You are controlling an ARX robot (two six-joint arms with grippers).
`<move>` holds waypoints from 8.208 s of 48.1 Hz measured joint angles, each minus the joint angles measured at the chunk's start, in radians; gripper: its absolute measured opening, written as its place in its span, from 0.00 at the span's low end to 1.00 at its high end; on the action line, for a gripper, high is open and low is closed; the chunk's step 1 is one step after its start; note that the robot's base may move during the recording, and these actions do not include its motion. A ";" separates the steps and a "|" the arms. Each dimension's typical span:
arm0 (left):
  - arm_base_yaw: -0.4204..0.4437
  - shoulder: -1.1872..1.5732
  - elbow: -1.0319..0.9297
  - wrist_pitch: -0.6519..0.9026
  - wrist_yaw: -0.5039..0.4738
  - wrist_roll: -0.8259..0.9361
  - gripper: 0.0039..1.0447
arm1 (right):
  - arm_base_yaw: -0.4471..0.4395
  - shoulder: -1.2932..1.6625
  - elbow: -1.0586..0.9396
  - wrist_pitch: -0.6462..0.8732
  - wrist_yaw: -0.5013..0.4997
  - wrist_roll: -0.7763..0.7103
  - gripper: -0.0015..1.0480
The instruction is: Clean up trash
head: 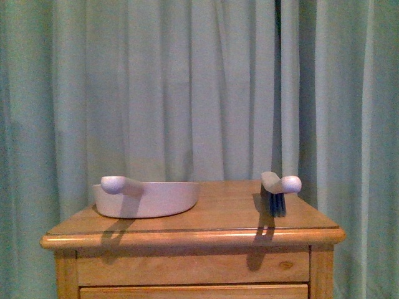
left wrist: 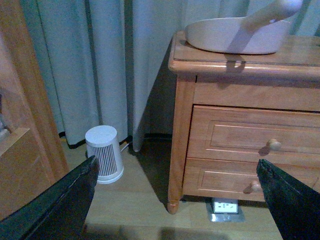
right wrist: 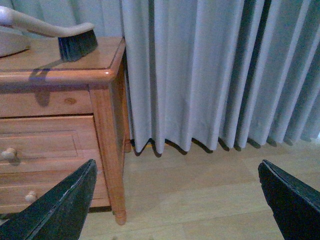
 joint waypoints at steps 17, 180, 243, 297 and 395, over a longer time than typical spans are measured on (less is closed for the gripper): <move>0.000 0.000 0.000 0.000 0.002 0.000 0.93 | 0.000 0.000 0.000 0.000 0.000 0.000 0.93; -0.186 0.924 0.570 0.481 -0.026 0.175 0.28 | 0.000 0.000 0.000 0.000 0.000 0.000 0.93; 0.116 0.426 0.336 0.291 0.264 0.069 0.28 | 0.249 1.413 1.020 -0.254 0.102 0.238 0.93; 0.116 0.427 0.336 0.291 0.264 0.069 0.28 | 0.439 2.106 1.692 -0.610 0.188 0.639 0.58; 0.116 0.426 0.336 0.291 0.264 0.069 0.28 | 0.334 0.575 0.424 0.312 0.430 -0.105 0.19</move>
